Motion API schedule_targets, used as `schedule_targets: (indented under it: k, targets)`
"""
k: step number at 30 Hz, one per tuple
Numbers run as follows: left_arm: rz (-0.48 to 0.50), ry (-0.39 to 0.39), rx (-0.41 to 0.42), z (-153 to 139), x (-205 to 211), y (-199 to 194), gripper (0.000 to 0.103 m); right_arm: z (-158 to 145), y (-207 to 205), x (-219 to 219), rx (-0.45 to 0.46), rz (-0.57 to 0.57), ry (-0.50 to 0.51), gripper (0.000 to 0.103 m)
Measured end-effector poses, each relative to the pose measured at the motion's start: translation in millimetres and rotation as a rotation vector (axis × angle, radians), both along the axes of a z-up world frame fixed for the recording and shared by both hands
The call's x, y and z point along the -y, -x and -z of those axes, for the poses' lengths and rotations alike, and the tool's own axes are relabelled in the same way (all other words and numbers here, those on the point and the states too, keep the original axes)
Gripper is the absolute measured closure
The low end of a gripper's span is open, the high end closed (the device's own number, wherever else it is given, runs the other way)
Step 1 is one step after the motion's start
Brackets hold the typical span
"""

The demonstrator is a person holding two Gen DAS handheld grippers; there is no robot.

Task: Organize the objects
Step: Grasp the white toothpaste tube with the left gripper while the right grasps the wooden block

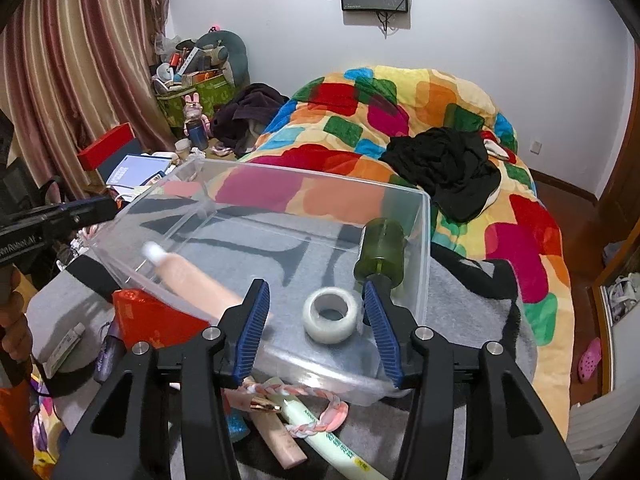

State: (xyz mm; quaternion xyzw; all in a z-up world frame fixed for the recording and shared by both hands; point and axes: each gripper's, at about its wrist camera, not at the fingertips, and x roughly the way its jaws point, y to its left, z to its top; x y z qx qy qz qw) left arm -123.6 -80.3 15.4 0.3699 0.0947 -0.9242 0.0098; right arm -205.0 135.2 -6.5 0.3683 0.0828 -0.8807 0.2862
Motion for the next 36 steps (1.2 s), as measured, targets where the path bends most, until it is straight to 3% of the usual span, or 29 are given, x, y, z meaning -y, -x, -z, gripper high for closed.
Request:
schedule_targets:
  k: [4, 7, 13, 25, 31, 35, 36]
  targets:
    - [0.011, 0.027, -0.006, -2.1, -2.6, -11.8, 0.065, -7.4, -9.3, -4.5, -0.03, -0.002, -0.001, 0.057]
    - [0.013, 0.046, -0.018, -6.0, -4.1, -23.4, 0.049, -12.7, -18.3, -9.6, -0.048, -0.01, 0.001, 0.056]
    - [0.017, 0.076, -0.009, -4.6, -1.8, -48.0, 0.036, -11.9, -36.6, -25.9, -0.062, -0.016, -0.004, 0.046]
    - [-0.025, 0.079, 0.121, 45.2, 14.5, -101.8, 0.03, 26.2, -57.6, -76.3, 0.047, 0.055, -0.029, 0.044]
    - [-0.016, 0.107, 0.161, 67.4, 6.7, -119.6, 0.028, 39.0, -75.1, -82.9, 0.04, 0.062, -0.047, 0.044]
    - [-0.055, 0.152, 0.12, 71.2, 2.1, -126.3, 0.029, 45.8, -75.1, -85.0, 0.048, 0.074, -0.044, 0.044]
    - [-0.068, 0.16, 0.11, 71.2, 1.7, -126.8, 0.035, 47.5, -73.5, -86.0, 0.052, 0.081, -0.044, 0.044]
